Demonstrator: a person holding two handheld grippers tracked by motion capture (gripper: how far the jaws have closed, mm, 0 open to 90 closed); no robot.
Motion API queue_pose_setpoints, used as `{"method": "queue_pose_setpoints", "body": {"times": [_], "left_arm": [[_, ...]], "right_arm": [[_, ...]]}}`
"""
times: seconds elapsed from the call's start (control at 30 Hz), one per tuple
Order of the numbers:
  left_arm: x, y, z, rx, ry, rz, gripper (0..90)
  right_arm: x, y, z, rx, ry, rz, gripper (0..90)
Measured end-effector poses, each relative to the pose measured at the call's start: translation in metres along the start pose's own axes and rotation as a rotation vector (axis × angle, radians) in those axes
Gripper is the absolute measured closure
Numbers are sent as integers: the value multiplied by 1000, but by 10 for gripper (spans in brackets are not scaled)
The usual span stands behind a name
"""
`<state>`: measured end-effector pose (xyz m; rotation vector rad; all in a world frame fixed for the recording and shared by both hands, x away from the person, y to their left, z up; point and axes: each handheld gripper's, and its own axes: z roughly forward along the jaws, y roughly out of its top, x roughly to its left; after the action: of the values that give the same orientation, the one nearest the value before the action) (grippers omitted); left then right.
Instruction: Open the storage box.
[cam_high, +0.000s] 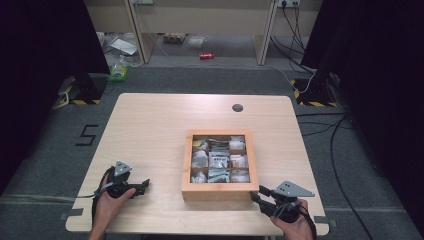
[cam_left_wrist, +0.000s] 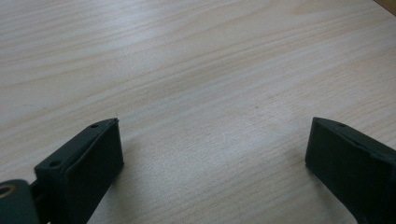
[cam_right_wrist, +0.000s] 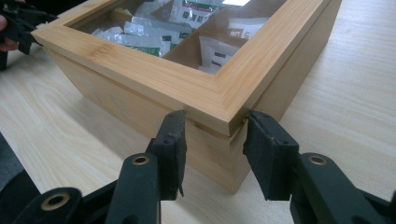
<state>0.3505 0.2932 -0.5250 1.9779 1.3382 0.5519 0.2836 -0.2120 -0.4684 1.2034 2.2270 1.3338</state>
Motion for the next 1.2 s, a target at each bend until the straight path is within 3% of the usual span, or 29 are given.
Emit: {"method": "queue_pose_setpoints", "body": {"times": [0.07,0.1,0.2,0.27,0.33,0.5,0.87,1.03,1.2], "left_arm": [[0,0,0,0,0,0,33],[0,0,0,0,0,0,33],[0,0,0,1,1,0,31],[0,0,0,1,2,0,30],[0,0,0,2,2,0,30],[0,0,0,1,1,0,29],[0,0,0,2,1,0,29],[0,0,0,2,1,0,29],[0,0,0,2,1,0,29]], "right_arm": [[1,1,-1,-16,-2,-2,590],[1,3,-4,-47,-9,-5,638],[0,15,-13,-131,44,21,674],[1,16,-10,-98,16,0,666],[-1,13,-7,-100,32,21,666],[-5,8,-11,-61,-5,34,631],[-3,-1,2,41,6,32,606],[2,0,4,39,-28,-17,591],[1,0,3,20,-27,-1,622]]}}
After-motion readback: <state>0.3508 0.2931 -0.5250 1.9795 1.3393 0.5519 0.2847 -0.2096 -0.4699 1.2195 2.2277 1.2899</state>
